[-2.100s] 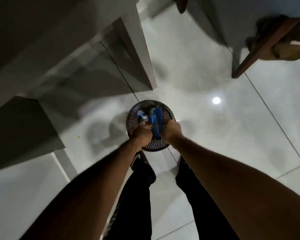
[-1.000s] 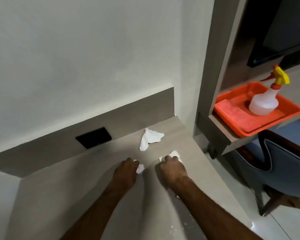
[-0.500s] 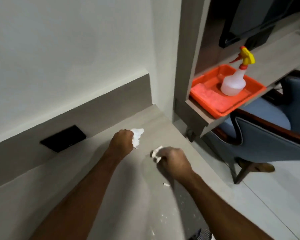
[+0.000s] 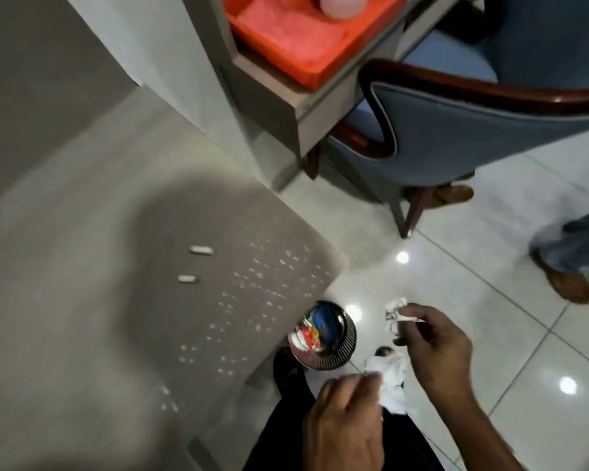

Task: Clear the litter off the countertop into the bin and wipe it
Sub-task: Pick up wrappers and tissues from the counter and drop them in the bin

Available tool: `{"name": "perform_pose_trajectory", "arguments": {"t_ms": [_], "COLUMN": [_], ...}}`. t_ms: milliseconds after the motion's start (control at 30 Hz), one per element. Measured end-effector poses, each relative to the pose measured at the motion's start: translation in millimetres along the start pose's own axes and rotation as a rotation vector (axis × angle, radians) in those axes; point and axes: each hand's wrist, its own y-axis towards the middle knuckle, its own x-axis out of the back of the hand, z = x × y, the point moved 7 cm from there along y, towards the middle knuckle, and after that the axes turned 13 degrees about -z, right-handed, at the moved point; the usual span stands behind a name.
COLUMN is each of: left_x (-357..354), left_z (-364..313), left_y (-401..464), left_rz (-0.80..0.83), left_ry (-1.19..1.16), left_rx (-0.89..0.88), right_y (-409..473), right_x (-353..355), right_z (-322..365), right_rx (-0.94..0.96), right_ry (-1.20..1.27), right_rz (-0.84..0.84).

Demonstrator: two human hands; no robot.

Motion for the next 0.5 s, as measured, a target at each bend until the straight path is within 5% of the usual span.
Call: {"name": "perform_pose_trajectory", "arguments": {"t_ms": [267, 500], "left_x": [-209, -291], "left_z": [190, 264], "left_y": [-58, -66], "left_rz": [0.406, 0.443], "left_ry": [0.339, 0.289], "left_rx": [0.486, 0.706], "right_y": [-2, 13], "right_x": [-95, -164], "right_z": [-212, -286], "right_rx": [-0.066, -0.117], "right_ry": [-0.411, -0.551], "right_rz": [0.443, 0.624]}}
